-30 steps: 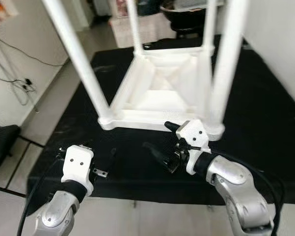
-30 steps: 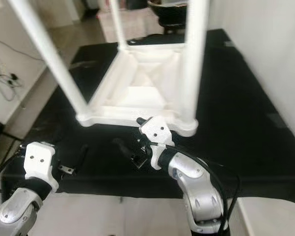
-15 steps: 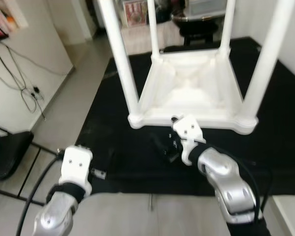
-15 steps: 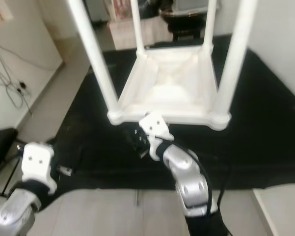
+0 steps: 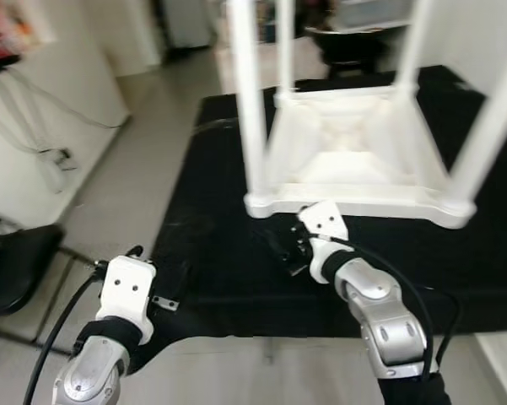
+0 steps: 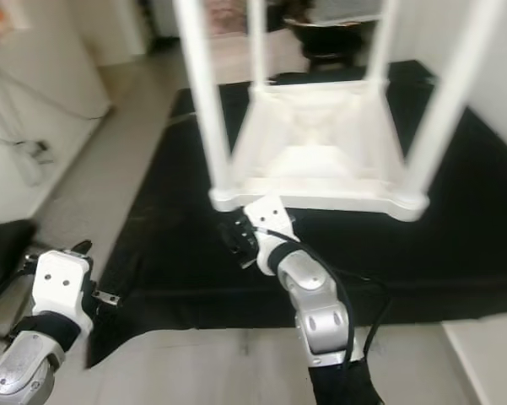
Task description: Building children table
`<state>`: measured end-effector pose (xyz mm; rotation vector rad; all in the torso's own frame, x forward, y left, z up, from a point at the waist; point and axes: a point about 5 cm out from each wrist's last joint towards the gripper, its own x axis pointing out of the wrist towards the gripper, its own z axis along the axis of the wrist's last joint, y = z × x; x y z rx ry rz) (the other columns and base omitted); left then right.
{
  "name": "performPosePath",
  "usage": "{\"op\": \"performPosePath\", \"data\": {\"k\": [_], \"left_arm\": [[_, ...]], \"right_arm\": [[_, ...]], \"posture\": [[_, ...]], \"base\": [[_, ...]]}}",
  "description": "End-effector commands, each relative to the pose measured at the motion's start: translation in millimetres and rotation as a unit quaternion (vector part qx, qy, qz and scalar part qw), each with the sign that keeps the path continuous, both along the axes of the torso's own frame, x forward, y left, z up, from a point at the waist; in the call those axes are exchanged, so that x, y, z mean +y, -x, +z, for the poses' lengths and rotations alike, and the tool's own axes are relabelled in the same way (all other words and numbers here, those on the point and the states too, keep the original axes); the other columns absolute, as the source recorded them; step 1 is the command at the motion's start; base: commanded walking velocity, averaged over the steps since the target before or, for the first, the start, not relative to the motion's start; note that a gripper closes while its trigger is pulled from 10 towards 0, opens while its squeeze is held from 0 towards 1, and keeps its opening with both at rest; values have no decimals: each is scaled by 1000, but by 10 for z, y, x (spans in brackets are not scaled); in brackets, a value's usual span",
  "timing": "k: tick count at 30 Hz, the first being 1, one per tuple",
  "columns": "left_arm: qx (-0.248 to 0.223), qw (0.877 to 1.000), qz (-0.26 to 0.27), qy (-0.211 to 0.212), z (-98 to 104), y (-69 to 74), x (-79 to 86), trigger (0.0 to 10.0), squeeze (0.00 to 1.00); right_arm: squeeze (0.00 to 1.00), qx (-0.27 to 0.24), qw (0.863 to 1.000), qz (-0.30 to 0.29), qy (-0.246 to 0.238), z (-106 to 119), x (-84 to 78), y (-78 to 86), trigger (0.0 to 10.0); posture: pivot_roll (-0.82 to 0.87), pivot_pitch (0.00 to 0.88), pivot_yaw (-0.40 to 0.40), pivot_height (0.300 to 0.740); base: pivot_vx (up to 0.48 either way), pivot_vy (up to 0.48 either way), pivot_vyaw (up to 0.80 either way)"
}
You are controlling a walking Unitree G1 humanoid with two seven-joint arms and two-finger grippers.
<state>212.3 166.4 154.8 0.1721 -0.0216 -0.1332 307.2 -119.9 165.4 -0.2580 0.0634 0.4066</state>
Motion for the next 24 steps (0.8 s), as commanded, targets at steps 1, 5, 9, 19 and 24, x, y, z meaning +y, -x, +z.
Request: {"op": "performPosePath", "data": {"k": [1, 5, 9, 19, 24], "left_arm": [[9, 1000, 1, 2, -25, 29, 9, 10000, 0], [10, 1000, -1, 2, -28, 31, 2, 10000, 0], [12, 1000, -2, 2, -34, 35, -7, 10000, 0], [17, 1000, -5, 2, -38, 68, -47, 10000, 0], [17, 1000, -6, 4, -33, 88, -58, 10000, 0]], "right_arm": [[0, -6, 1000, 18, -6, -35, 120, 17, 10000], [0, -5, 1000, 30, -3, -57, 154, 20, 10000], [0, -4, 995, 99, 18, -56, 253, 55, 10000], [0, 1, 984, 142, 105, 103, 218, -183, 10000], [0, 25, 981, 139, 136, 173, 278, -338, 10000]], "posture": [[-33, 90, 119, 740], [-34, 89, 121, 740], [-35, 87, 124, 740], [-31, 102, 117, 740], [-24, 109, 113, 740]], "base": [[289, 0, 0], [291, 0, 0], [148, 0, 0], [0, 0, 0], [0, 0, 0]]}}
